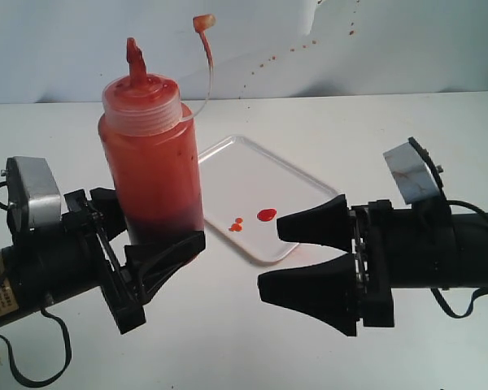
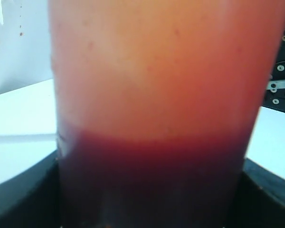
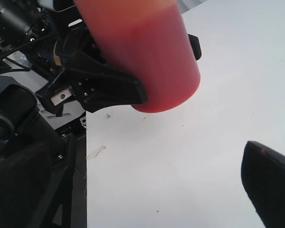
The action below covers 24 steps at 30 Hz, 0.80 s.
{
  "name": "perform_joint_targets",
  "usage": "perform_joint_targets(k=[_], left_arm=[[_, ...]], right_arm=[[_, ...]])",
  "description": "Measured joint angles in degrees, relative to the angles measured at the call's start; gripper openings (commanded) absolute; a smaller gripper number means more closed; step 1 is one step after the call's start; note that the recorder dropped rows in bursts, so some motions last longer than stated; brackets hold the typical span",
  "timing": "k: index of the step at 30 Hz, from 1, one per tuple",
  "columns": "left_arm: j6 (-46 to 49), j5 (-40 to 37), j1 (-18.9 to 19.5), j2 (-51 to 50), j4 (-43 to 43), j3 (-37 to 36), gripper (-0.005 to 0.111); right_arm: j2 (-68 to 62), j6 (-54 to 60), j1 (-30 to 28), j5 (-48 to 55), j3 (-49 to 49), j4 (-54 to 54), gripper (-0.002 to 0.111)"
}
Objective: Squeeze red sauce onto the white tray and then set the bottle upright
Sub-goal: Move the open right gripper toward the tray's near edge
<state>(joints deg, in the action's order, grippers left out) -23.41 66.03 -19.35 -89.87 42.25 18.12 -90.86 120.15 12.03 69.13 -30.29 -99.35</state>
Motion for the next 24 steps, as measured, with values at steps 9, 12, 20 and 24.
perform_joint_targets(k=[9, 12, 20, 24], left_arm=[[0.0, 0.0, 0.0, 0.0, -0.21, 0.0, 0.0], [0.0, 0.0, 0.0, 0.0, -0.21, 0.0, 0.0], [-0.64, 0.0, 0.0, 0.0, -0.21, 0.0, 0.0], [-0.98, 0.0, 0.0, 0.0, -0.21, 0.0, 0.0]], right_arm=[[0.0, 1.96, 0.0, -0.11, -0.92, 0.0, 0.105], [0.0, 1.96, 0.0, -2.3, -2.86, 0.0, 0.105], [-0.02, 1.96, 0.0, -21.41, -7.92, 0.7, 0.101], [-0.12, 1.96, 0.0, -37.9, -9.85, 1.53, 0.101]])
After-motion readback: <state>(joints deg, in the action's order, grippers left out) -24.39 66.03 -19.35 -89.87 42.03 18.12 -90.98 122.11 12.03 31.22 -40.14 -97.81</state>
